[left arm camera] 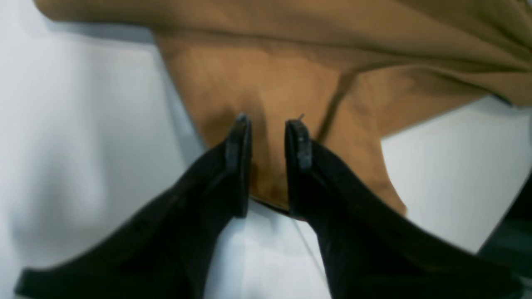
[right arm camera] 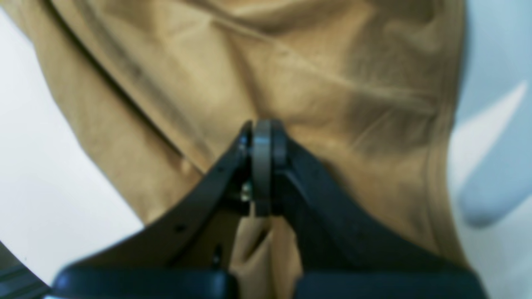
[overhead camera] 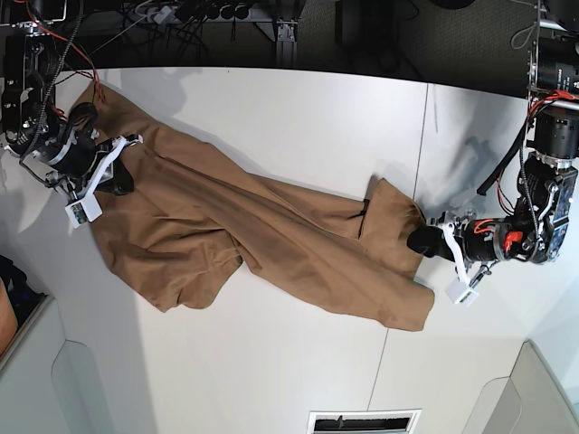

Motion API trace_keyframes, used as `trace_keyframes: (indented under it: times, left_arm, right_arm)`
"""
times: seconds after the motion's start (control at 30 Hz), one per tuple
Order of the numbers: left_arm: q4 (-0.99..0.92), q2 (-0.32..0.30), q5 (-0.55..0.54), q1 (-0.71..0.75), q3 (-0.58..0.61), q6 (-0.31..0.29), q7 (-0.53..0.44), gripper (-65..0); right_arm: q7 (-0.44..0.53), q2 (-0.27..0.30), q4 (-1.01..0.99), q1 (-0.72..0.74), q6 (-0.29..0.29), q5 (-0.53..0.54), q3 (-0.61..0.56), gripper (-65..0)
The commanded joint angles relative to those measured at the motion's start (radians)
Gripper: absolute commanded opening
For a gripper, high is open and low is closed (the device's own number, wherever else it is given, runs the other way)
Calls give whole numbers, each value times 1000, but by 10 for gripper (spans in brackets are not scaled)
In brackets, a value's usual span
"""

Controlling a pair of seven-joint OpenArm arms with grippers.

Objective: Layout the t-shirt on the table in an organized manner, then fold the t-shirt properly
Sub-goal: 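Pull the shirt corners apart, left gripper sweeping its corner outward, then drag both held corners away from the table edge to flatten the shirt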

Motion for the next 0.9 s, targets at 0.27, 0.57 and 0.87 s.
trace_keyframes:
  times: [0.27,0.57,0.87]
  left_arm:
    - [154,-16,2,139,-7,-9,-15,-505]
    - [156,-105,-9,146,-7,-9,45,-505]
    - [156,-264,-176,181,-7,-9,116,-505]
  right_arm:
    - [47,-22,-126,127,3,-20,8,-650]
    - [67,-21,-355,211,3,-102,8,-650]
    - [92,-14,-409,253,2,-101,8,-650]
